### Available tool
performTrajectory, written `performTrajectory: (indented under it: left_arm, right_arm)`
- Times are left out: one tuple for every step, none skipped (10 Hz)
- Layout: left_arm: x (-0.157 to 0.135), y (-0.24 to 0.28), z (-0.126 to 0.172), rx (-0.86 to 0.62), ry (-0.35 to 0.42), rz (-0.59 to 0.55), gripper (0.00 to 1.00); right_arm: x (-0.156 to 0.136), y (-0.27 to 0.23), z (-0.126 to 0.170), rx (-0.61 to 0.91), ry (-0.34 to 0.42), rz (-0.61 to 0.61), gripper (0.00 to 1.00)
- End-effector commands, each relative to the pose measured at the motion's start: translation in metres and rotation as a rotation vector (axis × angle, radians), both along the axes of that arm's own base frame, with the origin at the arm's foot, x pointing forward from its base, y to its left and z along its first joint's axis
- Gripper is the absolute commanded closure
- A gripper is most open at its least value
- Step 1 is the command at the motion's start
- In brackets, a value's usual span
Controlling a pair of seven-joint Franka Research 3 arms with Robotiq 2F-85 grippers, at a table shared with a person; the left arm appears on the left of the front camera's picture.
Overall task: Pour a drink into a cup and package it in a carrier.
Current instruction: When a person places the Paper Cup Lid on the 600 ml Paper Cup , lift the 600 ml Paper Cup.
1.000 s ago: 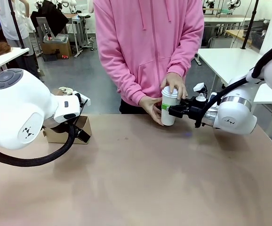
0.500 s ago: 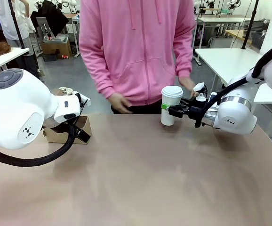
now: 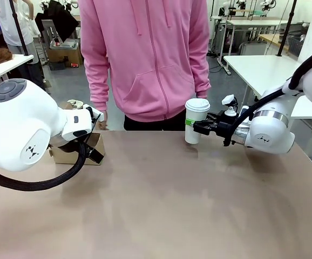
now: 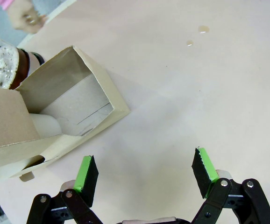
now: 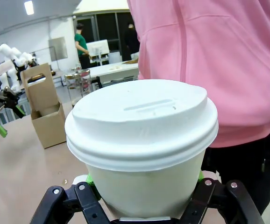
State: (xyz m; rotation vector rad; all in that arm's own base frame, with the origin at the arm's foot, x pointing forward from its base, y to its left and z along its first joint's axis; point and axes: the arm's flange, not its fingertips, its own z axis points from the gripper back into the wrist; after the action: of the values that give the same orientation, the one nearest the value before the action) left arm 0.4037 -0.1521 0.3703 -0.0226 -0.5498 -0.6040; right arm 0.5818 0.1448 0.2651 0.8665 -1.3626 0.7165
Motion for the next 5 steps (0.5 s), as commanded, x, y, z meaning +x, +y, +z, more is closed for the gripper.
performTrajectory:
  left_arm:
    - [0.000,0.000,0.000,-0.002,0.000,0.000,0.00]
    - [0.000,0.000,0.000,-0.002,0.000,0.000,0.00]
    - [0.000,0.000,0.000,-0.002,0.000,0.000,0.00]
    - [0.000,0.000,0.000,-0.002,0.000,0.000,0.00]
    - [0.000,0.000,0.000,-0.002,0.000,0.000,0.00]
  right_arm:
    - [-0.001,0.002,0.005,0.002,-0.006,-0.001,0.20]
    - [-0.001,0.002,0.005,0.002,-0.006,-0.001,0.20]
    - [-0.001,0.002,0.005,0.002,-0.006,-0.001,0.20]
    - [0.000,0.000,0.000,0.000,0.000,0.000,0.20]
    - [-0.006,-0.005,0.021,-0.004,0.009,-0.001,0.20]
